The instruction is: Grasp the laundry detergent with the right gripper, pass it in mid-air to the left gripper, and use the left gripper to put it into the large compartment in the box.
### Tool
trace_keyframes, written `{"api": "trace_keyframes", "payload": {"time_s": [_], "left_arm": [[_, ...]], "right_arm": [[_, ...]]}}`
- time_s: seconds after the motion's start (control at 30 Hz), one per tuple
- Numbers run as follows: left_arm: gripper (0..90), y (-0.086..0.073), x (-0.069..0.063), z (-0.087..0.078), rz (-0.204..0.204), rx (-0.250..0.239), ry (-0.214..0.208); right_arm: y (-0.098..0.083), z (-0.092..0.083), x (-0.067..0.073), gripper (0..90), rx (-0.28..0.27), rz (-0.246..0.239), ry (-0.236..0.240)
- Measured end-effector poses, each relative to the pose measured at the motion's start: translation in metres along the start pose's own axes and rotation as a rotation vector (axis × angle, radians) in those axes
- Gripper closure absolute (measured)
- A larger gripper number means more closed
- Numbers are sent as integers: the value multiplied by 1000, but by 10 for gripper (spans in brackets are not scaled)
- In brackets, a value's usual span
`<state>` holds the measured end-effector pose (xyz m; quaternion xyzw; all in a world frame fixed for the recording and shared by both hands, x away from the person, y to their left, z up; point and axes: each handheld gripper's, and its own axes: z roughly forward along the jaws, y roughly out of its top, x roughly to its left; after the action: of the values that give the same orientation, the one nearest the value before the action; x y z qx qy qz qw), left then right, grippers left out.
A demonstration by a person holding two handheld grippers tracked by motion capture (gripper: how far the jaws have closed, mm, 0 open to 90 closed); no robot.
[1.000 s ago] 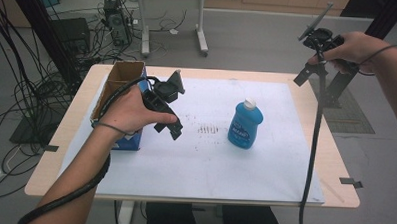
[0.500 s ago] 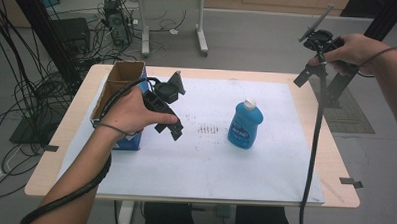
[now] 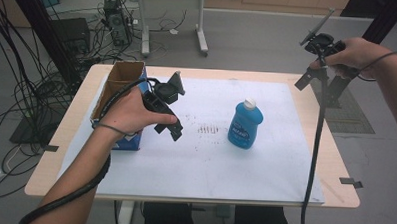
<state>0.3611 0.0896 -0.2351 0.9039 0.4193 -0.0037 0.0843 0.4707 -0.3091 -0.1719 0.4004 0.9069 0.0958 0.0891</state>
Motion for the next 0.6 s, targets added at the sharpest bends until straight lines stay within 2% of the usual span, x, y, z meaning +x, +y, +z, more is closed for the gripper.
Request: {"api": "trace_keyframes", "payload": {"time_s": [0.6], "left_arm": [[101, 1, 0, 4, 7, 9, -9]], "right_arm": [[-12, 9, 5, 62, 1, 1, 0]]}}
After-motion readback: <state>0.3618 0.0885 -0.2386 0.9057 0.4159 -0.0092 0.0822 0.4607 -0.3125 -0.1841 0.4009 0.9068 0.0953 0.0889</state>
